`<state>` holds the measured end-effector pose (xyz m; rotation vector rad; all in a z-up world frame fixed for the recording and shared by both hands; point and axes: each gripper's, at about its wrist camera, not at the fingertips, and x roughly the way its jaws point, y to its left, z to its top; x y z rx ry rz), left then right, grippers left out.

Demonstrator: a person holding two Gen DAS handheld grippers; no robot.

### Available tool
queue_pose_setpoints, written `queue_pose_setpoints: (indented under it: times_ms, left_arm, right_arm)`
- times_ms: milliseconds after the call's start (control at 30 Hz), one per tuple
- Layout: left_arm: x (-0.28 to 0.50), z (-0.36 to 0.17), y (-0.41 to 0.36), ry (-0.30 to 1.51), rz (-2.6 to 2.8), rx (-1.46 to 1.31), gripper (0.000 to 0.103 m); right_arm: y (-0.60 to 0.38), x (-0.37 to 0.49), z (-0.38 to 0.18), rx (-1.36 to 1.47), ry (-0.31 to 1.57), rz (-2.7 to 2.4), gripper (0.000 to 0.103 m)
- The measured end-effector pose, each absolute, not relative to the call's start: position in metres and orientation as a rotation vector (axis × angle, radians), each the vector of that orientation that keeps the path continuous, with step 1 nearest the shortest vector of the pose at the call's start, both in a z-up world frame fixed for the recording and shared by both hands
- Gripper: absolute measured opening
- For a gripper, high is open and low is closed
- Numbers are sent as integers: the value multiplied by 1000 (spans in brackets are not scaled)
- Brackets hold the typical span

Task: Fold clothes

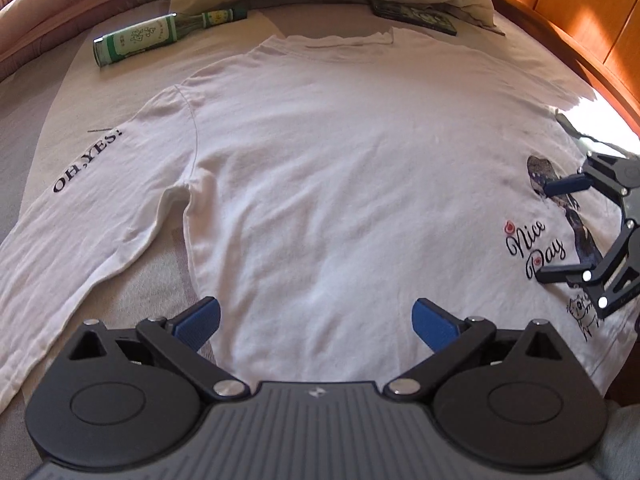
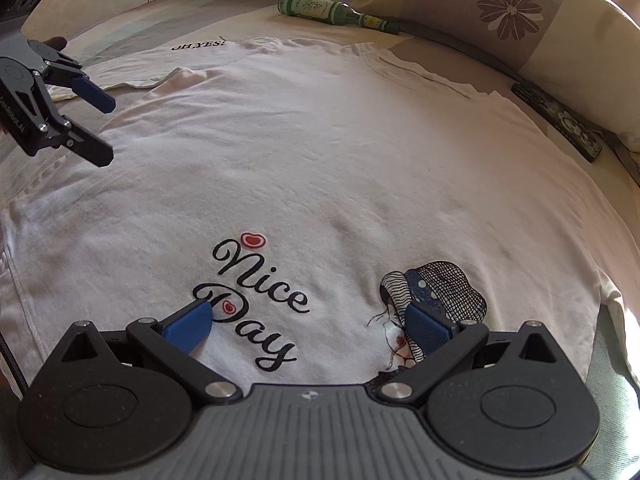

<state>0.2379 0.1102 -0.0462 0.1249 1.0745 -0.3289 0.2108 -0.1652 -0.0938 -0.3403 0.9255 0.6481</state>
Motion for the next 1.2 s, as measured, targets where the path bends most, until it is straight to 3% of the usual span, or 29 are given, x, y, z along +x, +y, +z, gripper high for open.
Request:
queue_pose_setpoints:
  times_ms: [167, 400, 633, 900, 1200]
  left_arm:
    - [264, -67, 105, 1078, -252, -3, 101]
    - [227, -60, 116, 1130, -246, -32, 101]
    - [272, -45, 174, 999, -51, -23, 101]
    - [279, -76, 222, 1095, 33, -151, 101]
    - [286, -30, 191, 964, -44, -142, 100]
  right_arm:
    - [-165, 211, -94, -341, 926, 643, 103]
    - [-164, 211, -94, -341, 927, 642, 103]
    - [-163, 210, -95, -340, 925, 632, 103]
    - [-161, 212, -94, -347, 945, 624, 103]
    - [-159, 212, -95, -342, 948, 610, 103]
